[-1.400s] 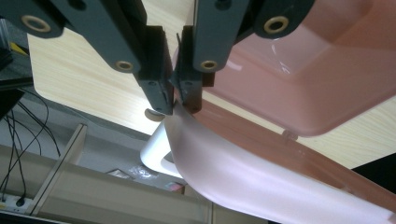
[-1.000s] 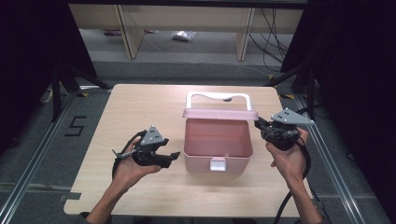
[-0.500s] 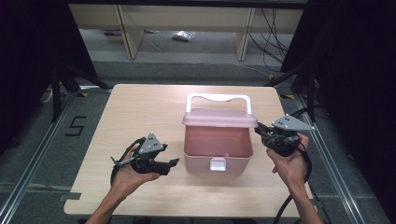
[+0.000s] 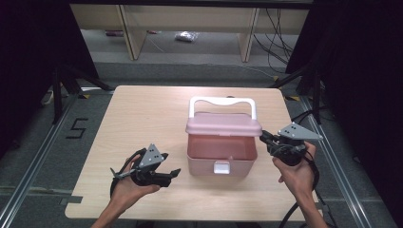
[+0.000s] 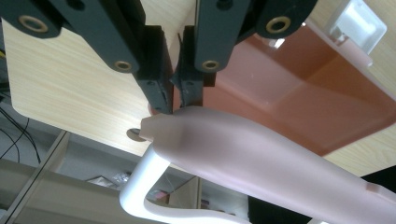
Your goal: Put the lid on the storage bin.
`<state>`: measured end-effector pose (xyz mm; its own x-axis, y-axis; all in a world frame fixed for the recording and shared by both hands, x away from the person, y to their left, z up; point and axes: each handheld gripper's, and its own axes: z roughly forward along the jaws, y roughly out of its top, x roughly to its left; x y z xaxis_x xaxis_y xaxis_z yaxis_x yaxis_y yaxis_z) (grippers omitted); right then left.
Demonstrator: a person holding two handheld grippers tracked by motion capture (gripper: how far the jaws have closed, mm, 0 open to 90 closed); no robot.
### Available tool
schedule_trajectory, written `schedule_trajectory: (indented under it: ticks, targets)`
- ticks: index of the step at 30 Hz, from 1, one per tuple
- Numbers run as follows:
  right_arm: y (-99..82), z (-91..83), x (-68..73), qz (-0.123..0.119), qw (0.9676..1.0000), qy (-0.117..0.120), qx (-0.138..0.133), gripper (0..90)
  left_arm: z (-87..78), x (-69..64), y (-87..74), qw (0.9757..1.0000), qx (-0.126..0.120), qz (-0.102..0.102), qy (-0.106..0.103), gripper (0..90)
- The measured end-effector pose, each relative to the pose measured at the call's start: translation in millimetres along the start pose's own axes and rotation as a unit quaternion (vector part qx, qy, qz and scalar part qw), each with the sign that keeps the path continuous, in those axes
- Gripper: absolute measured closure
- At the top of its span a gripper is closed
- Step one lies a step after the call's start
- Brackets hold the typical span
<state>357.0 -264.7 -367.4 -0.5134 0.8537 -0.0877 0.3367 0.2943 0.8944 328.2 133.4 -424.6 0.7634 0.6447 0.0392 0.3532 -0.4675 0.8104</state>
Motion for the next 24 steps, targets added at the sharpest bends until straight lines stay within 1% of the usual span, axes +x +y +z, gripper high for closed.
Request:
schedule_trajectory:
  ticks: [1, 2, 3, 4, 5, 6, 7, 8, 9, 10, 12, 13, 14, 15, 16, 17, 18, 19, 20, 21, 22, 23, 24]
  targets:
    - [-0.8, -0.5, 0.8, 0.003, 1.0000, 0.001, 0.003, 84.3, 0.5, -0.9, -1.9, 1.0000, -0.004, -0.001, 0.000, 32.2]
    - [-1.6, -1.1, 0.5, -0.001, 1.0000, 0.000, 0.003, 84.3, 0.5, -1.5, -3.2, 1.0000, -0.003, -0.001, -0.001, 32.1]
    - [-2.8, -1.2, 3.1, 0.014, 0.9999, 0.003, 0.005, 84.3, 0.1, -1.8, -4.2, 1.0000, 0.001, 0.000, -0.001, 32.0]
    - [-3.6, -0.7, 2.9, 0.013, 0.9998, 0.012, 0.008, 84.3, 0.4, -2.1, -5.6, 1.0000, 0.001, 0.001, -0.002, 31.9]
    - [-4.8, -1.5, 3.8, 0.016, 0.9999, 0.002, 0.005, 84.3, -0.2, -2.4, -6.5, 1.0000, 0.004, 0.001, -0.001, 31.8]
    - [-5.8, -0.6, 2.4, 0.006, 1.0000, 0.002, -0.002, 84.3, 0.3, -2.9, -8.3, 1.0000, -0.001, -0.002, -0.002, 31.8]
    - [-7.0, -2.1, 4.4, 0.017, 0.9998, 0.002, 0.004, 84.3, 0.1, -3.1, -8.9, 1.0000, 0.000, -0.004, -0.002, 31.8]
    - [-7.2, -2.8, 2.9, 0.007, 0.9999, 0.007, 0.007, 84.3, 0.3, -2.9, -9.8, 1.0000, -0.002, -0.003, -0.004, 31.8]
    - [-7.7, -3.2, 2.9, 0.005, 0.9999, 0.005, 0.007, 84.3, -0.7, -3.2, -10.6, 1.0000, 0.001, -0.002, -0.001, 31.8]
    - [-8.3, -4.0, 3.5, 0.007, 0.9999, 0.007, 0.009, 84.3, -0.1, -3.4, -11.4, 1.0000, -0.004, -0.006, -0.004, 31.8]
    - [-9.1, -4.4, 3.2, 0.002, 0.9999, 0.012, 0.008, 84.2, -0.6, -3.9, -12.8, 1.0000, -0.002, -0.003, 0.002, 31.8]
    - [-9.6, -5.3, 4.0, 0.010, 0.9998, 0.014, 0.013, 84.1, -0.5, -4.6, -13.3, 1.0000, 0.000, -0.005, 0.004, 31.8]
    - [-10.1, -6.3, 5.8, 0.017, 0.9996, 0.016, 0.016, 84.0, 0.4, -4.6, -14.7, 1.0000, -0.004, -0.004, 0.000, 31.8]
    - [-10.7, -6.2, 3.7, 0.001, 0.9999, 0.010, 0.010, 83.8, 0.0, -5.4, -15.3, 1.0000, 0.001, -0.004, 0.003, 31.7]
    - [-12.1, -5.6, 6.2, 0.018, 0.9998, 0.011, 0.005, 83.8, 0.7, -6.0, -16.7, 1.0000, -0.001, -0.006, 0.003, 31.7]
    - [-12.9, -4.9, 4.6, 0.011, 0.9999, 0.011, -0.001, 83.8, 0.1, -5.8, -17.3, 1.0000, 0.006, -0.002, 0.000, 31.7]
    - [-13.8, -6.4, 7.5, 0.034, 0.9993, 0.015, 0.008, 83.8, 0.9, -6.6, -18.7, 1.0000, 0.001, -0.004, 0.001, 31.6]
    - [-14.0, -6.4, 3.5, 0.010, 0.9998, 0.015, 0.003, 83.7, 1.0, -6.6, -19.7, 1.0000, 0.001, -0.003, -0.002, 31.6]
    - [-14.7, -6.7, 3.0, 0.006, 0.9999, 0.015, 0.005, 83.7, 0.8, -7.2, -20.7, 1.0000, 0.002, -0.003, 0.001, 31.5]
    - [-15.6, -7.1, 5.9, 0.025, 0.9995, 0.017, 0.008, 83.7, 0.7, -7.6, -21.7, 1.0000, 0.002, -0.003, 0.000, 31.5]
    - [-16.4, -6.0, 4.8, 0.016, 0.9997, 0.019, 0.003, 83.7, -0.5, -7.5, -22.3, 0.9999, 0.010, 0.000, 0.005, 31.4]
    - [-16.4, -7.3, 3.8, 0.008, 0.9998, 0.017, 0.008, 83.6, -0.3, -8.4, -23.6, 1.0000, 0.006, -0.003, 0.002, 31.4]
    - [-18.0, -6.4, 6.5, 0.021, 0.9996, 0.016, 0.005, 83.5, -0.5, -8.8, -24.7, 1.0000, 0.005, -0.002, 0.002, 31.3]
